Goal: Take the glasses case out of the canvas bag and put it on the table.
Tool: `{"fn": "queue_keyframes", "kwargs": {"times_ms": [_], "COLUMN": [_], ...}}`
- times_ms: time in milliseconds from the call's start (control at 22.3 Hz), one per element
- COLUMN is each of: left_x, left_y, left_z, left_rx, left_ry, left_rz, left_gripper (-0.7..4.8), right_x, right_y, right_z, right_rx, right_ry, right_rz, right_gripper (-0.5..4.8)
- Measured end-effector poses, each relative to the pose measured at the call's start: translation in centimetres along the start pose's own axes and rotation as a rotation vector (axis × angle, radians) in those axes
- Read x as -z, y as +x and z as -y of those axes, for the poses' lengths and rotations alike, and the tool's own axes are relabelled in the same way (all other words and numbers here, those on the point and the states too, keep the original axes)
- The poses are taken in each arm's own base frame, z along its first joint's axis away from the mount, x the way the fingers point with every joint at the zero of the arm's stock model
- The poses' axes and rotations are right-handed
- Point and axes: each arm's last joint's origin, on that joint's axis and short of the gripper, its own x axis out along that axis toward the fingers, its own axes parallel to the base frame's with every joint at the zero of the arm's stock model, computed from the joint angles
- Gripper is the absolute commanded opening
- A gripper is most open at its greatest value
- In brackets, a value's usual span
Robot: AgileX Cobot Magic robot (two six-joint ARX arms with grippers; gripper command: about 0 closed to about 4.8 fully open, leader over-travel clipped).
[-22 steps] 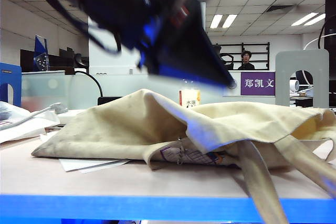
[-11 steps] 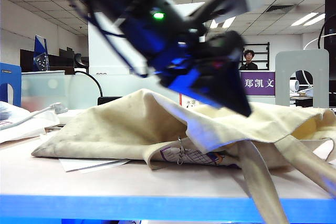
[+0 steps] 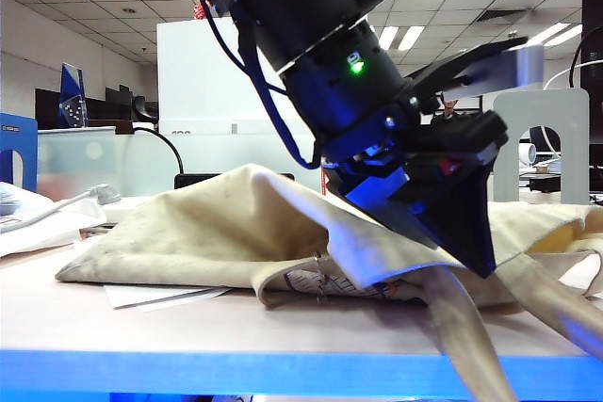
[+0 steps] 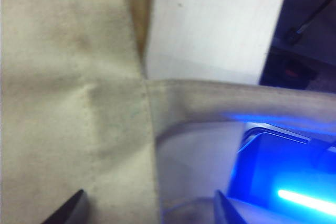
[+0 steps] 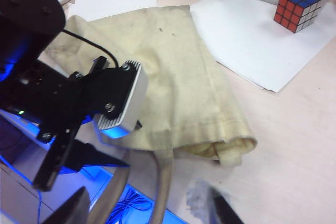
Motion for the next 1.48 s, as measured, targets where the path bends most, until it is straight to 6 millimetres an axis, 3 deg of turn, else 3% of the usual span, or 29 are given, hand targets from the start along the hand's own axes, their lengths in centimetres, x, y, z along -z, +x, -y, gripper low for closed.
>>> {"fn": "queue_keyframes", "kwargs": {"times_ms": [90,135,180,404,449,539,584,674,763,853,988,1258,1482], "left_x": [0.1,0.2,0.3,-0.5,-1.3,-3.1,-3.6,-4.2,-3.4,-3.1,-3.1,-2.8,-2.4], "left_y": [0.9,1.2,1.5,1.2,0.7,-0.6,-1.0,-1.5,-1.3,-1.2,0.1,3.5,3.4], "left_z": [-0.2,-0.3,-0.4,-0.7,-0.9,-1.2,-1.2,-0.5,1.3,2.9,3.9,1.9,0.3], "left_rx": [-0.024,-0.041,-0.078,-0.111,-0.116,-0.092,-0.069,0.001,0.049,0.069,-0.106,-0.431,-0.561], "left_ry": [-0.001,0.000,0.000,-0.047,-0.060,-0.067,-0.068,-0.076,-0.059,-0.031,0.047,0.091,0.082], "left_rz": [0.004,0.000,-0.007,0.023,0.047,0.094,0.101,0.069,-0.034,-0.105,-0.148,-0.122,-0.169], "left_gripper": [2.44,0.73,0.15,-0.05,0.22,1.65,2.78,3.21,3.71,3.75,3.75,3.74,3.73], "right_x": [0.0,0.1,0.1,0.6,0.7,0.7,0.7,0.7,0.7,0.8,0.8,1.3,1.8], "right_y": [0.0,0.0,0.0,0.0,0.0,0.0,0.0,0.0,0.0,0.0,0.0,-0.4,-1.4], "right_z": [0.0,0.0,0.0,0.1,0.1,0.1,0.1,0.1,0.1,0.1,0.1,0.1,0.2], "right_rx": [0.000,0.001,0.002,0.009,0.010,0.010,0.010,0.010,0.010,0.010,0.010,-0.015,-0.036], "right_ry": [0.000,-0.001,-0.001,-0.004,-0.005,-0.005,-0.005,-0.005,-0.005,-0.005,-0.005,-0.005,0.009], "right_rz": [-0.002,-0.006,-0.014,-0.060,-0.070,-0.072,-0.072,-0.072,-0.075,-0.077,-0.077,-0.104,-0.064], "right_gripper": [2.92,2.92,2.92,2.92,2.92,2.92,2.92,2.92,2.92,2.92,2.92,2.92,2.91]}}
